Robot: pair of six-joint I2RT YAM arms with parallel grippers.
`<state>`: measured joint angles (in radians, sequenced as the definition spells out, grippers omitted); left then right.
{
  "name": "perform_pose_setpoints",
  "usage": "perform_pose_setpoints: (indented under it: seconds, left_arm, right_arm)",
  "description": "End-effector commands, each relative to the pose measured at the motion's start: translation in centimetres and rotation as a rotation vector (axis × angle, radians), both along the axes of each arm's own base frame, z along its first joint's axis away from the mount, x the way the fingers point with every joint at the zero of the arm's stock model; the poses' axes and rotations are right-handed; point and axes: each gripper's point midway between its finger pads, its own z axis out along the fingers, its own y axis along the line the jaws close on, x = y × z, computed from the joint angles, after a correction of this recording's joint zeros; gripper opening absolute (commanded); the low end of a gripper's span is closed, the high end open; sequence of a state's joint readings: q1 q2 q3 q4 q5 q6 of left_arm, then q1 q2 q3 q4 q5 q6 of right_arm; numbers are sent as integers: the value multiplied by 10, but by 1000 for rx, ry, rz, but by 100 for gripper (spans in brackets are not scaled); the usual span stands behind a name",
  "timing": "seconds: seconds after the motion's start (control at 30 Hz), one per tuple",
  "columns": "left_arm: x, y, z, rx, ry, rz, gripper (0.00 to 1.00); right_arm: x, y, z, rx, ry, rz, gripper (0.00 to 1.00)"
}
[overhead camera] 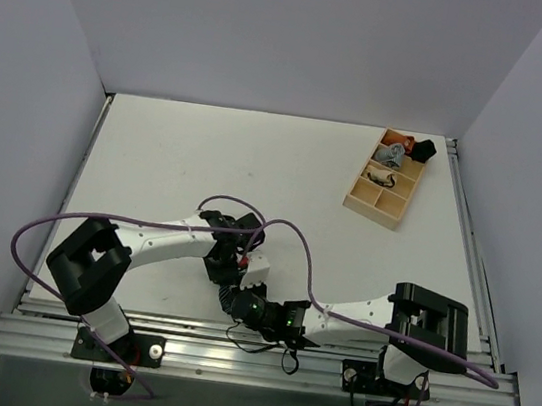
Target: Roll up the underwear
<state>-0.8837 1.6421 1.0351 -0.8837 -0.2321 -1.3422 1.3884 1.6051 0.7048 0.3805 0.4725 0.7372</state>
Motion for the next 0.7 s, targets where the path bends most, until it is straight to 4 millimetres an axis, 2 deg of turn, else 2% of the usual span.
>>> perform_pose_setpoints:
  seconds: [0.0, 0.03, 0.07, 0.1, 0.13, 0.2, 0.27, 0.3, 0.37, 0.4, 0.67]
  left_arm:
    - [-17, 11, 11, 1, 9, 49, 17]
    - [-15, 9, 15, -22, -8, 51, 24]
    - [-13, 7, 25, -60, -39, 49, 32]
    - [-12, 6, 30, -81, -55, 41, 46]
    - [-10, 3, 35, -110, -77, 35, 50]
    - [-13, 7, 45, -144, -103, 32, 55]
    - [-12, 5, 54, -200, -139, 14, 56]
    - [-17, 7, 49, -206, -130, 8, 57]
    - [-17, 2, 52, -261, -156, -6, 57]
    - [-22, 6, 43, -258, -141, -5, 57]
    - [-19, -18, 36, -417, -193, -70, 59]
  right_arm:
    - [-6, -31, -32, -14, 71, -81, 0]
    - [-12, -50, -49, -28, 107, -107, 0]
    - [-16, -52, -52, -4, 114, -112, 0]
    - [-19, -59, -57, -3, 124, -121, 0]
    - [-24, -74, -68, -18, 140, -138, 0]
    - [-29, -78, -72, 5, 150, -136, 0]
    - [-32, -87, -79, 7, 163, -147, 0]
    - [-32, -87, -79, 21, 166, -150, 0]
    - [-34, -90, -82, 35, 175, -152, 0]
    - [-35, -91, -84, 35, 182, -151, 0]
    - [-41, -99, -95, 32, 218, -159, 0]
